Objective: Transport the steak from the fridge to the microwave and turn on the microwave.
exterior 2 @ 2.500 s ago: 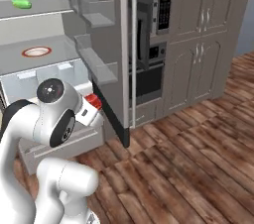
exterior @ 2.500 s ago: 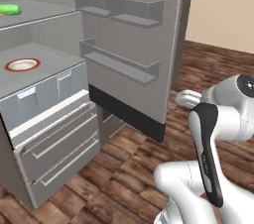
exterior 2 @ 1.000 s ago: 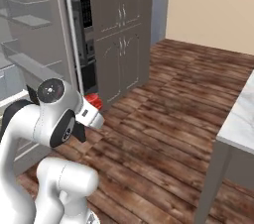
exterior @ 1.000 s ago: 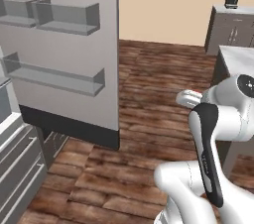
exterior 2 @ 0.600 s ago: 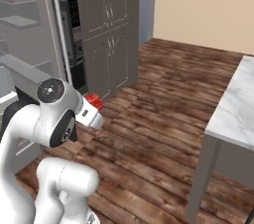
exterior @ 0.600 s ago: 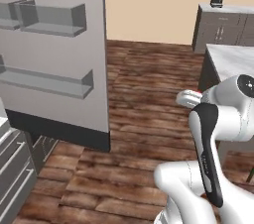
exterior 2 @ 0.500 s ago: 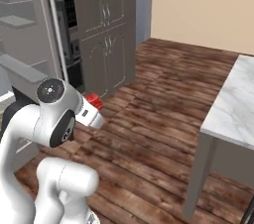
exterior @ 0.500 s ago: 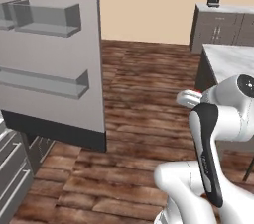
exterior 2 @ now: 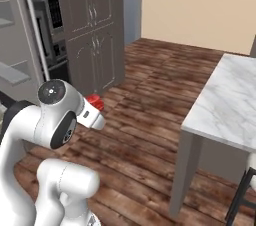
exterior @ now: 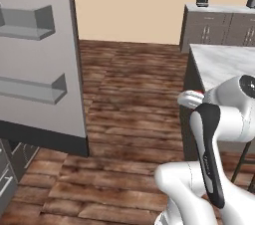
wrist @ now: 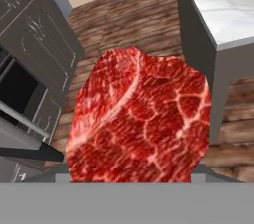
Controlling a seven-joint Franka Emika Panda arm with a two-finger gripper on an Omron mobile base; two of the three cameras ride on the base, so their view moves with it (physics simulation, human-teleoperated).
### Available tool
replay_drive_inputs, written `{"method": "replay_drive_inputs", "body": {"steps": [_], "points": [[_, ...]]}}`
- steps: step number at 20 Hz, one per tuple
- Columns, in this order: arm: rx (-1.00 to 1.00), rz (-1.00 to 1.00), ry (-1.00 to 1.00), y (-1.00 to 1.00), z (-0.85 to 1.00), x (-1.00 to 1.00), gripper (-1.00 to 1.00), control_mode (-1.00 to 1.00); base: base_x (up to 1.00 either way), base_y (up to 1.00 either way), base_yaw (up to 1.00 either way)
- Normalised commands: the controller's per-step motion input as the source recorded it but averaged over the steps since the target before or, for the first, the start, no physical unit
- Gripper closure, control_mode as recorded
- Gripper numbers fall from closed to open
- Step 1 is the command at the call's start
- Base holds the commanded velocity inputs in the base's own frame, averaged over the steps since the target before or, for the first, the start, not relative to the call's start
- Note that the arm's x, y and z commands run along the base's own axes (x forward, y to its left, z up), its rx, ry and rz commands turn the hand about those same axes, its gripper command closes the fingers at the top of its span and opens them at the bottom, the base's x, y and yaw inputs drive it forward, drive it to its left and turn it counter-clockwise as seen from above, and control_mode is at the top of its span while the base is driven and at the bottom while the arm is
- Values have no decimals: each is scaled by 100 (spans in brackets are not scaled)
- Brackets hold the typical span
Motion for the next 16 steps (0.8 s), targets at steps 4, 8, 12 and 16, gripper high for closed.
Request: {"method": "replay_drive_inputs", "body": {"steps": [4, 8, 12, 16], "points": [[0, 0, 0, 0, 0, 0, 100, 100, 38, -26, -3], [0, 0, 0, 0, 0, 0, 100, 100, 55, -1, -3], [0, 0, 0, 0, 0, 0, 100, 100, 50, -1, -3], [0, 0, 0, 0, 0, 0, 100, 100, 46, 0, -3]]}}
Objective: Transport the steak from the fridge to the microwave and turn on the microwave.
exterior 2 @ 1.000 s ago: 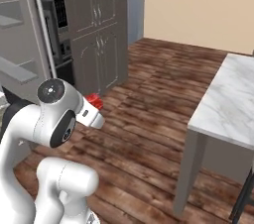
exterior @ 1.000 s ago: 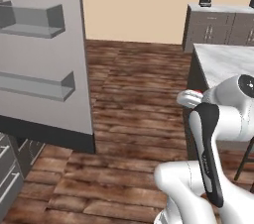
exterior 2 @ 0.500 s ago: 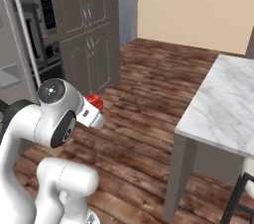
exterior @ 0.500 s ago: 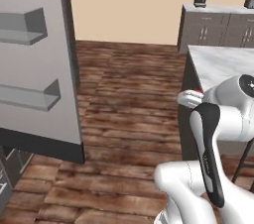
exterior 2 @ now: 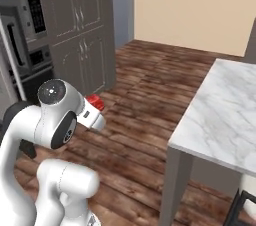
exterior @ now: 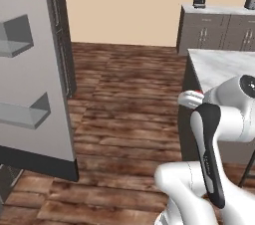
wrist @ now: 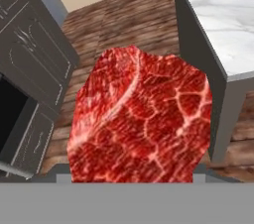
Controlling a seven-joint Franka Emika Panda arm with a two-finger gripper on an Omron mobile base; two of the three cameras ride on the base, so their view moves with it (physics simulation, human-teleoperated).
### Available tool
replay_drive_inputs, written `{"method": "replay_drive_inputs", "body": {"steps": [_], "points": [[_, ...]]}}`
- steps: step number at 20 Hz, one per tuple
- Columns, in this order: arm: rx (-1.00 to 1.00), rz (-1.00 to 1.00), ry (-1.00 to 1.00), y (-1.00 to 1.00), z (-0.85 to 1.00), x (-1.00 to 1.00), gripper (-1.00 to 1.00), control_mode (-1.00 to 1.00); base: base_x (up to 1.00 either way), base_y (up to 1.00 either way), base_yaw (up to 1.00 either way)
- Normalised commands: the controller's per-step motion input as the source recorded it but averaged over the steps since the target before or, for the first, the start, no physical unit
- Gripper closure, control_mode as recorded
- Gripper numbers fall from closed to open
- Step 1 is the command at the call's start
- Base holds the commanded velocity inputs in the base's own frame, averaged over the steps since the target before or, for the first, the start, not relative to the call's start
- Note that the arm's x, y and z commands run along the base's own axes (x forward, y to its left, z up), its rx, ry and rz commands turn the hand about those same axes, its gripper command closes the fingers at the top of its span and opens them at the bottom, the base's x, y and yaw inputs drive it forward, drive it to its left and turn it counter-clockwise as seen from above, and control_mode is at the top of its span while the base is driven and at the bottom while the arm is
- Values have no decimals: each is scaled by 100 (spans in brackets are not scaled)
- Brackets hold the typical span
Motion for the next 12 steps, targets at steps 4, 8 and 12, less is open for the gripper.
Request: {"method": "replay_drive_inputs", "body": {"steps": [4, 8, 12], "points": [[0, 0, 0, 0, 0, 0, 100, 100, 53, 0, -1], [0, 0, 0, 0, 0, 0, 100, 100, 62, 0, 0], [0, 0, 0, 0, 0, 0, 100, 100, 67, 0, 0]]}}
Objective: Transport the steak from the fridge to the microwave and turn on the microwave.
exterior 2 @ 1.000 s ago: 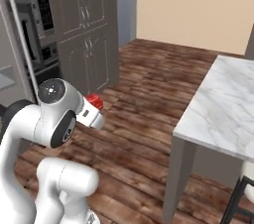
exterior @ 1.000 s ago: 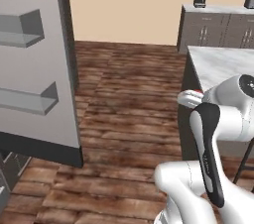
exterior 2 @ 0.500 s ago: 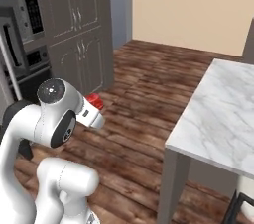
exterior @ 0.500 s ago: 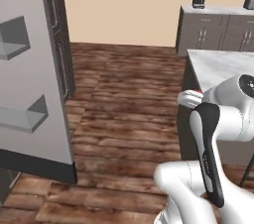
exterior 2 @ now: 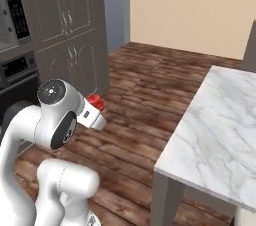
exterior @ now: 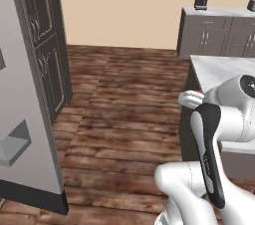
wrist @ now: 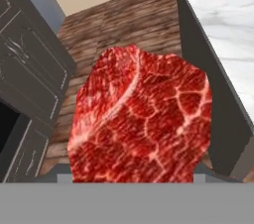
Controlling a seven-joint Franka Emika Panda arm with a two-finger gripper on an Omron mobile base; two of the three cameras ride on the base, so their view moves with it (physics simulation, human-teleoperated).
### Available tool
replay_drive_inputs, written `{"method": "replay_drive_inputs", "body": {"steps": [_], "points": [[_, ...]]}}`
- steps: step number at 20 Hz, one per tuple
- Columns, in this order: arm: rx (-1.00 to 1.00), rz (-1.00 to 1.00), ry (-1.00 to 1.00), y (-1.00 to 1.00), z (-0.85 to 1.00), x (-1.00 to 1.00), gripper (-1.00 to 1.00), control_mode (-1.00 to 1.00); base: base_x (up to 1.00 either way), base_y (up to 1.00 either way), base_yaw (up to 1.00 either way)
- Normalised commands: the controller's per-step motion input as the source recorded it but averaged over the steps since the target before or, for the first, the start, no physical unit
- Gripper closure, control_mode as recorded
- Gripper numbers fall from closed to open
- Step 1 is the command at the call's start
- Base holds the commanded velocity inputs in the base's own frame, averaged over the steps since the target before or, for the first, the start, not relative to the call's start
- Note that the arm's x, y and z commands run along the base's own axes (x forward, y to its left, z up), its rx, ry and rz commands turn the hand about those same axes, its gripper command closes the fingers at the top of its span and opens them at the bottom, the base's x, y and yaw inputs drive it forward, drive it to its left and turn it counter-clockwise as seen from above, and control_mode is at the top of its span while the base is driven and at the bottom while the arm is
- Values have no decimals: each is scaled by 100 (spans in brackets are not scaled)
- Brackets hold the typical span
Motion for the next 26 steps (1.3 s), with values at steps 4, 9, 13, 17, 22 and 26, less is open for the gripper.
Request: {"method": "replay_drive_inputs", "body": {"steps": [4, 9, 13, 17, 22, 26], "points": [[0, 0, 0, 0, 0, 0, 100, 100, 74, 2, 0], [0, 0, 0, 0, 0, 0, 100, 100, 76, 20, 1], [0, 0, 0, 0, 0, 0, 100, 100, 73, 36, 7], [0, 0, 0, 0, 0, 0, 100, 100, 65, 42, 10], [0, 0, 0, 0, 0, 0, 100, 100, 56, 36, 14], [0, 0, 0, 0, 0, 0, 100, 100, 41, 18, 20]]}}
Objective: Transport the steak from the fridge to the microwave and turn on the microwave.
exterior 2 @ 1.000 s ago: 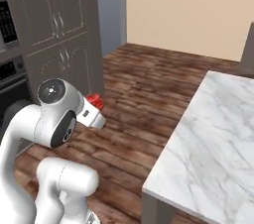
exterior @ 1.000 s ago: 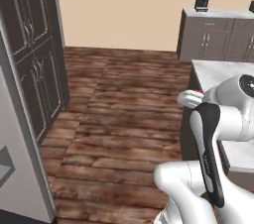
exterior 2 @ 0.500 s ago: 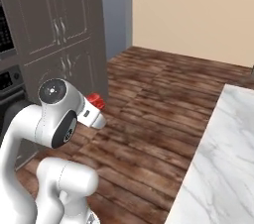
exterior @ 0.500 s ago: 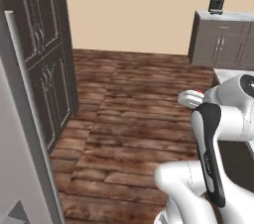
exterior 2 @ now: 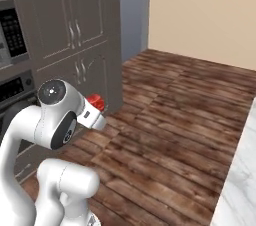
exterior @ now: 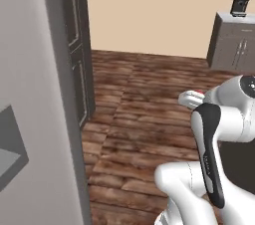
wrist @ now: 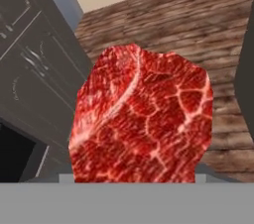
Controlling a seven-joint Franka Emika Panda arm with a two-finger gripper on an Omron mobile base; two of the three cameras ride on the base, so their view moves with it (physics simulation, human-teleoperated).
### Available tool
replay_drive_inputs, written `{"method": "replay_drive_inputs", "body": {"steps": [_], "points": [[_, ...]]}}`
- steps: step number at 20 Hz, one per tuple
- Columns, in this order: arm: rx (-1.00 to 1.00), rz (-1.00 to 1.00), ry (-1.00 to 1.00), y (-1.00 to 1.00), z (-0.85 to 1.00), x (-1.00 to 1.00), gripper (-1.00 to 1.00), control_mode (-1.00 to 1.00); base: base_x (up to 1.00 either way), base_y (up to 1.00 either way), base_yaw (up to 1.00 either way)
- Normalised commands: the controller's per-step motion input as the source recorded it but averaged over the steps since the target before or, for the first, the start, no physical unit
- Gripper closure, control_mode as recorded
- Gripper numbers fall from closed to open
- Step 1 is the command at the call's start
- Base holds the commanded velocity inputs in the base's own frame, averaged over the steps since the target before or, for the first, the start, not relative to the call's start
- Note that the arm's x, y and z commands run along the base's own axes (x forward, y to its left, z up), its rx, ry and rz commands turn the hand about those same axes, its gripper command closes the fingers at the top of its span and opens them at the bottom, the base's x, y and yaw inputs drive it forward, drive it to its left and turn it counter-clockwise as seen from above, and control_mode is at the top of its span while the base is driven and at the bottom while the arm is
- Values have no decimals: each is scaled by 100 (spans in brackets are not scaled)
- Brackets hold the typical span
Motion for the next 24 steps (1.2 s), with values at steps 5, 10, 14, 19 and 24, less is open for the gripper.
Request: {"method": "replay_drive_inputs", "body": {"steps": [5, 10, 14, 19, 24], "points": [[0, 0, 0, 0, 0, 0, 100, 100, 26, 2, 22], [0, 0, 0, 0, 0, 0, 100, 100, 23, 0, 27], [0, 0, 0, 0, 0, 0, 100, 100, 40, 0, 29], [0, 0, 0, 0, 0, 0, 100, 100, 48, 0, 28], [0, 0, 0, 0, 0, 0, 100, 100, 59, 0, 26]]}}
